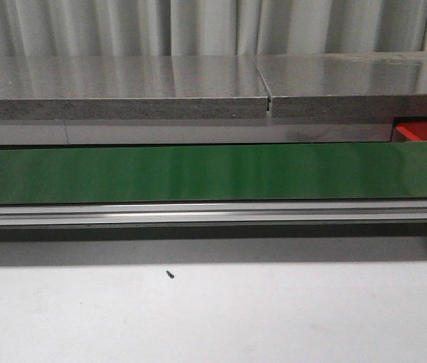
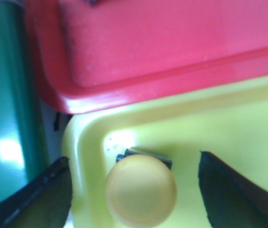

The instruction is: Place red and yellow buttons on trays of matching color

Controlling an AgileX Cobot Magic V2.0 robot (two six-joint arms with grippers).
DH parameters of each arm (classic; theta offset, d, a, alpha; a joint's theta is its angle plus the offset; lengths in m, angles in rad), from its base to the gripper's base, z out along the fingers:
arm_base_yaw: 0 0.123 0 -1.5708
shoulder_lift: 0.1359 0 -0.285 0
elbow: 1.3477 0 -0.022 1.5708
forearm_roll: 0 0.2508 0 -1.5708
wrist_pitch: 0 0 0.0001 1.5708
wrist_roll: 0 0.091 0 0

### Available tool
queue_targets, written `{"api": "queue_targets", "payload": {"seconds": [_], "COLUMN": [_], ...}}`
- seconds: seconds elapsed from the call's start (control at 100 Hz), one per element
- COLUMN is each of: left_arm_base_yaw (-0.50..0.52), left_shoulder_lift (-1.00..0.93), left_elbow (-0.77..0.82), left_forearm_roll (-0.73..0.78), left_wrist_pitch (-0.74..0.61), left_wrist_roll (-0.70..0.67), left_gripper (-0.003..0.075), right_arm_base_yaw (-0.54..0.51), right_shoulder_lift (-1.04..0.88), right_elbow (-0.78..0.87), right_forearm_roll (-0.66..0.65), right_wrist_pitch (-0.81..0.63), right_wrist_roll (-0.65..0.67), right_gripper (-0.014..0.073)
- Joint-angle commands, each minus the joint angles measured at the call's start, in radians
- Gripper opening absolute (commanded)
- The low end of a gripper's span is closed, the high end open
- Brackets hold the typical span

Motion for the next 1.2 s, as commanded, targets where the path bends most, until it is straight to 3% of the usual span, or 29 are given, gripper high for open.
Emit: {"api": "queue_targets", "payload": {"seconds": [0.0, 0.2, 0.34, 0.61, 0.94, 1.19], "left_arm_base_yaw": [-0.006, -0.006, -0.006, -0.006, -0.006, -0.006], "left_shoulder_lift": [0.008, 0.008, 0.008, 0.008, 0.008, 0.008], "left_elbow": [-0.028, -0.028, -0.028, -0.028, -0.028, -0.028], "left_forearm_roll": [-0.009, -0.009, -0.009, -0.009, -0.009, -0.009], "left_wrist_pitch": [-0.072, -0.072, -0.072, -0.072, -0.072, -0.081], "left_wrist_roll": [-0.004, -0.004, -0.004, -0.004, -0.004, -0.004], "left_gripper": [-0.0019, -0.0019, -0.0019, -0.0019, -0.0019, -0.0019], "right_arm_base_yaw": [0.018, 0.112, 0.217, 0.351, 0.352, 0.352], "right_shoulder_lift": [-0.093, -0.252, -0.358, -0.57, -0.888, -1.083], "right_elbow": [-0.024, 0.03, 0.115, 0.259, 0.486, 0.548], "right_forearm_roll": [-0.027, -0.057, -0.06, -0.049, -0.007, 0.018], "right_wrist_pitch": [-0.031, -0.051, -0.109, -0.177, -0.176, -0.155], "right_wrist_roll": [-0.004, -0.02, -0.031, -0.03, -0.03, -0.03], "right_gripper": [0.0452, 0.0052, -0.0113, -0.0115, -0.0115, -0.0115]}}
